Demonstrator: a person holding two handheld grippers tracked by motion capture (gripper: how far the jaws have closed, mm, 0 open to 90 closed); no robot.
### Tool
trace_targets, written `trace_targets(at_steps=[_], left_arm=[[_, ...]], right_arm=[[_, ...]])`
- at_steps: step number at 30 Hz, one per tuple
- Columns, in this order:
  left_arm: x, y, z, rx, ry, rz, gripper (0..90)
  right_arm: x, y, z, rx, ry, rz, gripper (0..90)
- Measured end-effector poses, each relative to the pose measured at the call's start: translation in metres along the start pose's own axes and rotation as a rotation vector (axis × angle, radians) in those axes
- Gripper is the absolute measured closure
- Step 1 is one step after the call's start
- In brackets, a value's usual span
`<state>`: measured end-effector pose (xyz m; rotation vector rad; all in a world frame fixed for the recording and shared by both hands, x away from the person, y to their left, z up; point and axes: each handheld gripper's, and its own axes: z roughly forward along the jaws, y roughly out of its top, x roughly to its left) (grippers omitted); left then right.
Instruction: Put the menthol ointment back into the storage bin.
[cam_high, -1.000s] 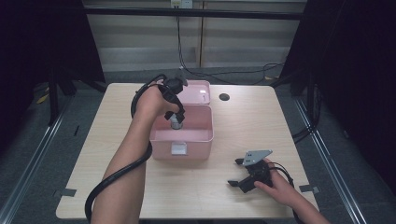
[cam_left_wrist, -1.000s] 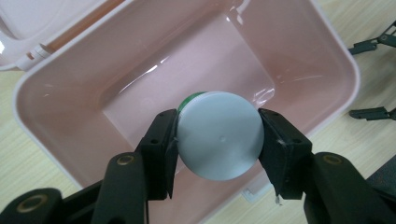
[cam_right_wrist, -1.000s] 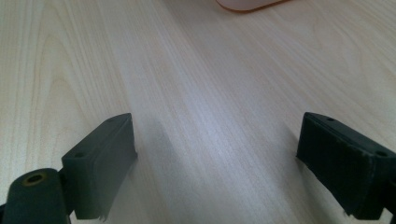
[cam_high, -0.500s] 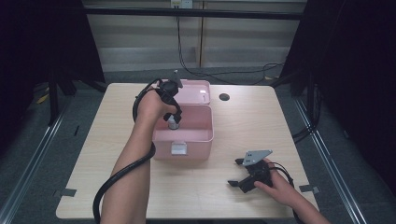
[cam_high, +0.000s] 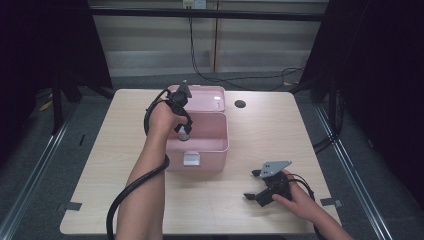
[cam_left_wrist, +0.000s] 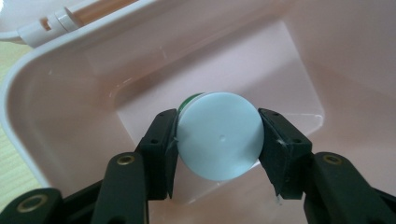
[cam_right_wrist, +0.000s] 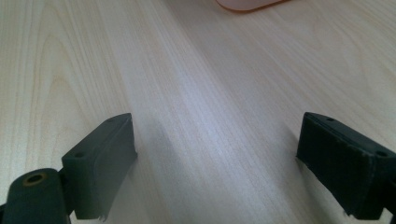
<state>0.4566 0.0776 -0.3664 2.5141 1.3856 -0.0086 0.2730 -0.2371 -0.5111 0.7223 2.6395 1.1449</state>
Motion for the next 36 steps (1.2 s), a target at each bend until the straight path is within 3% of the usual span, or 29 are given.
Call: trace_targets(at_steps=[5, 8, 11, 18, 19, 22, 24, 36], left_arm=[[0.002, 0.001, 0.007, 0.001, -0.006, -0.035, 50.1], [0.003, 0.002, 0.011, 0.007, 0.007, -0.03, 50.1], [0.005, 0.001, 0.017, -0.002, 0.005, -0.07, 50.1], [0.008, 0.001, 0.024, 0.0, 0.007, -0.105, 50.1], [0.008, 0.001, 0.026, -0.005, 0.004, -0.13, 50.1], [0.007, 0.002, 0.028, -0.004, 0.017, -0.142, 50.1], [0.006, 0.004, 0.031, 0.004, 0.024, -0.174, 50.1], [0.005, 0.01, 0.044, 0.028, 0.019, -0.233, 50.0]], right_arm=[[0.0, 0.0, 0.0, 0.0, 0.0, 0.0, 10.8], [0.0, 0.0, 0.0, 0.0, 0.0, 0.0, 10.8], [0.0, 0.0, 0.0, 0.0, 0.0, 0.0, 10.8], [0.0, 0.0, 0.0, 0.0, 0.0, 0.0, 10.8], [0.0, 0.0, 0.0, 0.0, 0.0, 0.0, 10.8], [0.0, 0.0, 0.0, 0.0, 0.001, 0.0, 10.8], [0.0, 0.0, 0.0, 0.0, 0.0, 0.0, 10.8], [0.0, 0.0, 0.0, -0.001, 0.003, 0.002, 10.8]])
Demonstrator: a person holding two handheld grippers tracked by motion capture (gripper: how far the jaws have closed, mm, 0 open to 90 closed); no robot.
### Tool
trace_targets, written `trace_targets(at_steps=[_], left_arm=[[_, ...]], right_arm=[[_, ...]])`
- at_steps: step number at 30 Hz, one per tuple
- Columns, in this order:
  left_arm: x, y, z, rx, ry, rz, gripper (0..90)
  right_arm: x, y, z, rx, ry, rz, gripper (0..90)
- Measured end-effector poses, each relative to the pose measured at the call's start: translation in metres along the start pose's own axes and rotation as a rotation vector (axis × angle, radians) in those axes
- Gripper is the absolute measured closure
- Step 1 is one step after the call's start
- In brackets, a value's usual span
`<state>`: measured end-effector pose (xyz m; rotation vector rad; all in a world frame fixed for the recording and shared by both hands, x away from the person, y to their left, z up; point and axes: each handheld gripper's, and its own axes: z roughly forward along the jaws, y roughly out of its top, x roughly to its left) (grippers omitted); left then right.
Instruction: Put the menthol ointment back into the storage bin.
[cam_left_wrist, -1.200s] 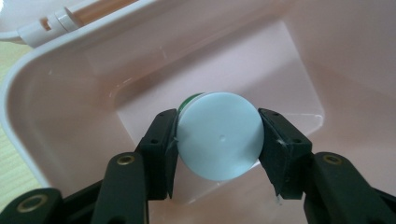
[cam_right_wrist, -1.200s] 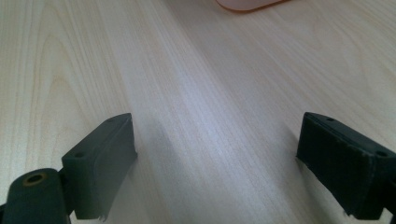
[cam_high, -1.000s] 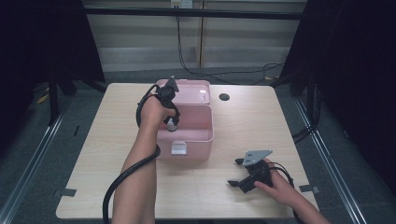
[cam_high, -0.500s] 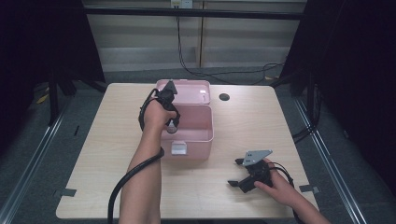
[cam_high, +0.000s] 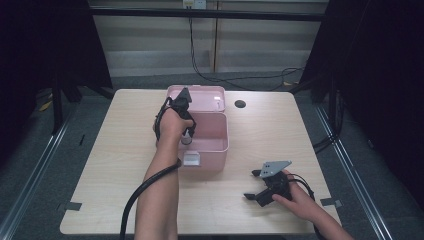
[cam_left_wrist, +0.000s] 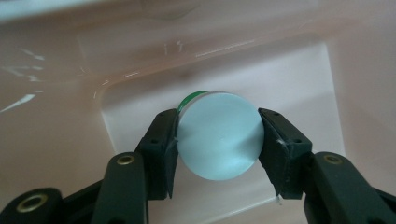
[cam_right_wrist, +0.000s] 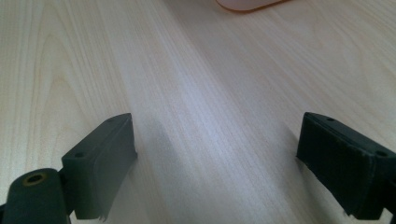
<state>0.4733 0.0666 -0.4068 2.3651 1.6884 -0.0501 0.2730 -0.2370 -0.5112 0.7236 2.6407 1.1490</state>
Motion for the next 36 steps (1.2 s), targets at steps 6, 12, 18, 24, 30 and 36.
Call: trace_targets(at_steps=[6, 12, 18, 24, 30, 36], left_arm=[[0.002, 0.002, 0.004, -0.01, -0.001, -0.03, 50.0], [0.003, 0.004, 0.008, -0.007, -0.001, -0.046, 50.0], [0.003, 0.005, 0.013, -0.013, 0.008, -0.06, 49.9], [0.002, 0.006, 0.019, -0.016, -0.001, -0.053, 49.9], [0.0, 0.007, 0.022, -0.02, 0.004, -0.044, 49.8], [-0.002, 0.008, 0.027, -0.024, 0.016, -0.03, 49.8]], right_arm=[[0.0, 0.0, 0.0, 0.0, 0.0, -0.001, 10.8], [0.0, 0.0, 0.0, 0.0, 0.0, 0.0, 10.8], [0.0, 0.0, 0.0, 0.001, -0.002, -0.001, 10.8], [0.0, 0.0, 0.0, 0.001, 0.0, -0.001, 10.8], [0.0, 0.0, 0.0, 0.001, 0.001, 0.0, 10.8], [0.0, 0.0, 0.0, 0.0, 0.0, -0.001, 10.7]])
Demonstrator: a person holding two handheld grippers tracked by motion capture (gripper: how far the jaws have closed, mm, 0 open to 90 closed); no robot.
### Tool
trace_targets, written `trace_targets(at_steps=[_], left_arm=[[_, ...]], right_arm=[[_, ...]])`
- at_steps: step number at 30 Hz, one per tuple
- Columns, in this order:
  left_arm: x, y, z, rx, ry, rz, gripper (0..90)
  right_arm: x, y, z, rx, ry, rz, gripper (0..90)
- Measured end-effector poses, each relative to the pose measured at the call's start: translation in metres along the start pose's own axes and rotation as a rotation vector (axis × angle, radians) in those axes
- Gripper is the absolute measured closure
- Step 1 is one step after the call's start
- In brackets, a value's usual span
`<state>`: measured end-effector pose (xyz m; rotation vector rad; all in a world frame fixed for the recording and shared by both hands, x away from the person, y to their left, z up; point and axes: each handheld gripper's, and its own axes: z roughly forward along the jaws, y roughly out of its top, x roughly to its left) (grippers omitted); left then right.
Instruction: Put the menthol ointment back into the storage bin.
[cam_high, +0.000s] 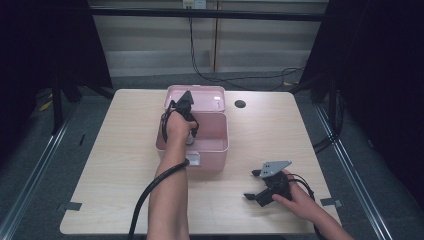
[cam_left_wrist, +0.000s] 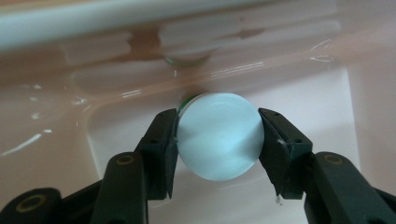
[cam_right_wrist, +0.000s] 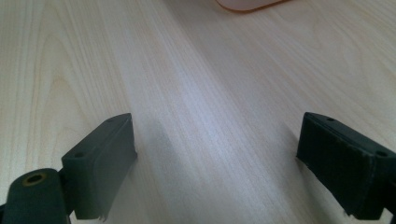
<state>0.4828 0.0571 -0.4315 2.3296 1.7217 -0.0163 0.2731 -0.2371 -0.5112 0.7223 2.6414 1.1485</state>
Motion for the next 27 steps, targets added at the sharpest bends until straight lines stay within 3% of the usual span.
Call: trace_targets(at_steps=[17, 27], left_arm=[[-0.0004, -0.0014, 0.0043, -0.021, 0.0, 0.019, 49.3], [-0.002, -0.0025, 0.0047, -0.021, 0.005, 0.026, 41.8]], right_arm=[[0.0001, 0.0, 0.0, 0.0, -0.001, 0.001, 10.7], [0.0, 0.0, 0.0, -0.001, 0.0, 0.001, 10.8]])
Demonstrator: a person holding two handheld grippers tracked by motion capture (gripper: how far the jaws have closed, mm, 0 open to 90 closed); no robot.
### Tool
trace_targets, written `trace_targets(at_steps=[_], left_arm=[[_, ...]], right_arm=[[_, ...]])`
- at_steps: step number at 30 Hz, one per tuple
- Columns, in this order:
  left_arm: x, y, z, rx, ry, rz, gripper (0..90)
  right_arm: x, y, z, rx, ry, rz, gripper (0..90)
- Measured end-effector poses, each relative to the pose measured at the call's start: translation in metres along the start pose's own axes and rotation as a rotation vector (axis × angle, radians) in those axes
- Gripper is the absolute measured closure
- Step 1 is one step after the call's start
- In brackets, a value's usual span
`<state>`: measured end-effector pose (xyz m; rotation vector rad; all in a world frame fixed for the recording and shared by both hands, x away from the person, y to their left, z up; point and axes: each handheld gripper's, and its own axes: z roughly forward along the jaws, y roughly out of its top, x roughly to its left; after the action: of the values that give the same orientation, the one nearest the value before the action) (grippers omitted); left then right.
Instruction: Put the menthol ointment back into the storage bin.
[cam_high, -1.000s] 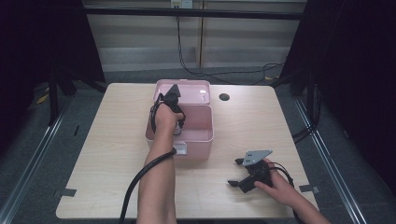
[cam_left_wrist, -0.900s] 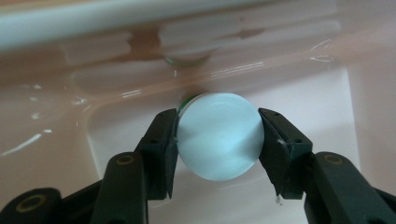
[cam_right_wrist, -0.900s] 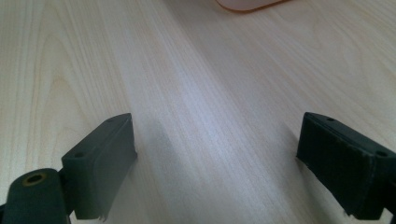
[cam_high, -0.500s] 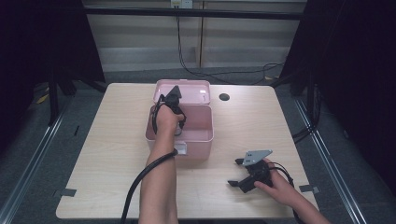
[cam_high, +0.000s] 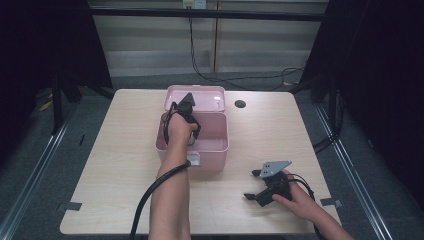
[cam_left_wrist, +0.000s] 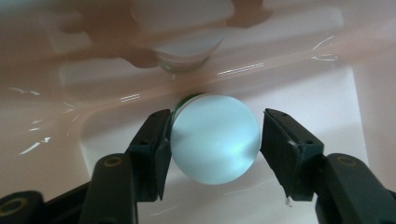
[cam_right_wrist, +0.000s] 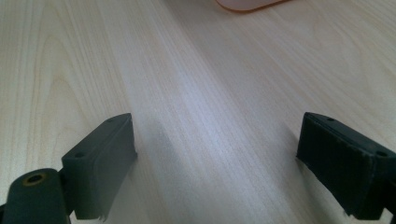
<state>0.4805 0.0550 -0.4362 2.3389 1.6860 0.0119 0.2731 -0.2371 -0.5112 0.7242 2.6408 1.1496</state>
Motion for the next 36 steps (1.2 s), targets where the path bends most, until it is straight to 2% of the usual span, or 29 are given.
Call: trace_targets(at_steps=[7, 24, 28, 32, 36], left_arm=[[-0.001, -0.001, -0.005, 0.0, -0.005, 0.006, 34.8], [0.003, -0.007, -0.028, -0.009, -0.025, 0.007, 27.7], [0.003, -0.008, -0.036, -0.013, -0.028, 0.035, 25.7], [0.001, -0.009, -0.044, -0.024, -0.03, 0.039, 23.8], [0.0, -0.01, -0.053, -0.014, -0.037, 0.058, 20.9]], right_arm=[[0.0, 0.0, 0.0, 0.001, 0.0, -0.001, 10.8], [0.0, 0.0, 0.0, 0.002, -0.002, -0.001, 10.8], [0.0, 0.0, 0.0, 0.002, -0.003, -0.001, 10.8], [0.0, 0.0, 0.0, 0.001, -0.002, -0.001, 10.7], [0.0, 0.0, 0.0, 0.002, -0.002, -0.001, 10.8]])
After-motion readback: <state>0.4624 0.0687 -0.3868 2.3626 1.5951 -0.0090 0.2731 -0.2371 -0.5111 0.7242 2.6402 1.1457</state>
